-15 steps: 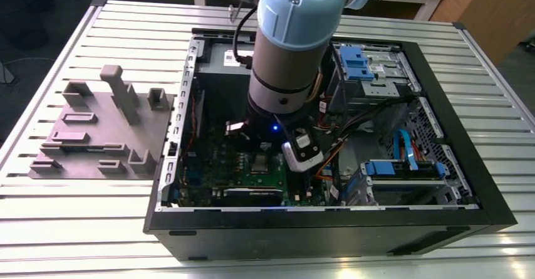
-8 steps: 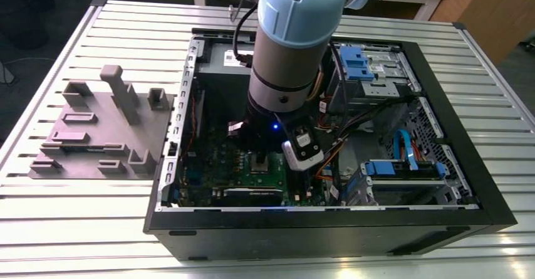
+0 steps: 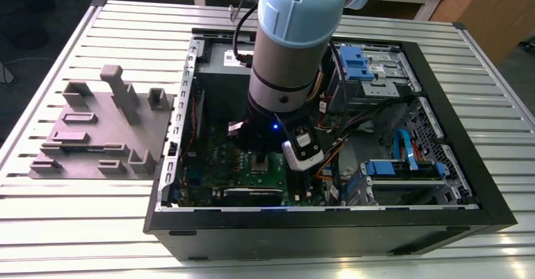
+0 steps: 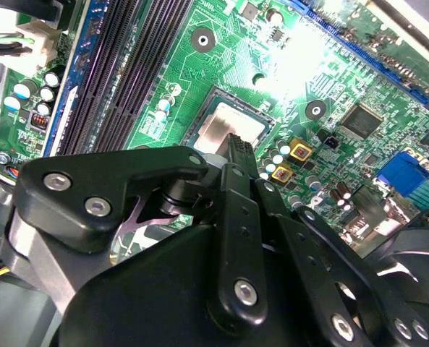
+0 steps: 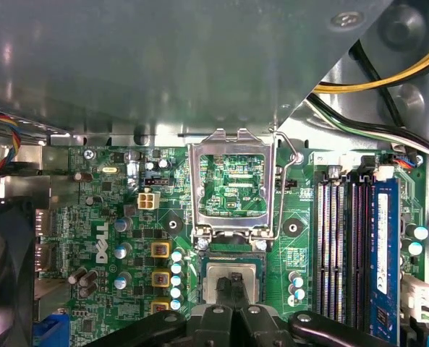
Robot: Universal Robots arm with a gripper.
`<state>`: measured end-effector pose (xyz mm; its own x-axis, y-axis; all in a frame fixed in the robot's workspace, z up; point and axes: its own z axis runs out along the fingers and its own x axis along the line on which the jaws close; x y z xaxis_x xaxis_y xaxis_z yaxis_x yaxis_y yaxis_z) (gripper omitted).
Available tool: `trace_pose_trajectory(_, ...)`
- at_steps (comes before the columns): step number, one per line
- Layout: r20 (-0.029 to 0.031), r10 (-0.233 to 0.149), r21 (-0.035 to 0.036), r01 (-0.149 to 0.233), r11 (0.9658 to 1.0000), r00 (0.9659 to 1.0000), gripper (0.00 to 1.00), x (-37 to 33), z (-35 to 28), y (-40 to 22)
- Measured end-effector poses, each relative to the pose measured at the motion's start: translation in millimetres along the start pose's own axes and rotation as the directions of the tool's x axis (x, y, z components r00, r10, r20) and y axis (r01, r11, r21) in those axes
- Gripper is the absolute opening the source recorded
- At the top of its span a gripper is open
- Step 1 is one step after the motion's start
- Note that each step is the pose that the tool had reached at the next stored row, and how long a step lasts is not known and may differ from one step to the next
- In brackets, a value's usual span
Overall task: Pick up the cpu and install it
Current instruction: 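Close the cpu cover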
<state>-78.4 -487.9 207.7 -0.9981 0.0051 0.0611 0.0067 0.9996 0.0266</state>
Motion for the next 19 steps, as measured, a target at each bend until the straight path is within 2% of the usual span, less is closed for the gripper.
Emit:
trace_pose_trajectory(9,-0.0001,0.000,0.0002,0.000,1.0000,1.0000,0.11,0.1,-1.1,0.0)
trace_pose_trajectory(12,0.0002,0.000,0.0003,0.000,1.0000,1.0000,0.11,0.4,-7.5,0.3)
trace_pose_trajectory(16,0.0011,0.000,0.0024,0.000,1.0000,1.0000,0.11,1.3,-20.9,1.4)
trace_pose_trajectory(19,0.0040,0.000,0.0053,0.000,1.0000,1.0000,0.11,1.6,-26.0,1.8)
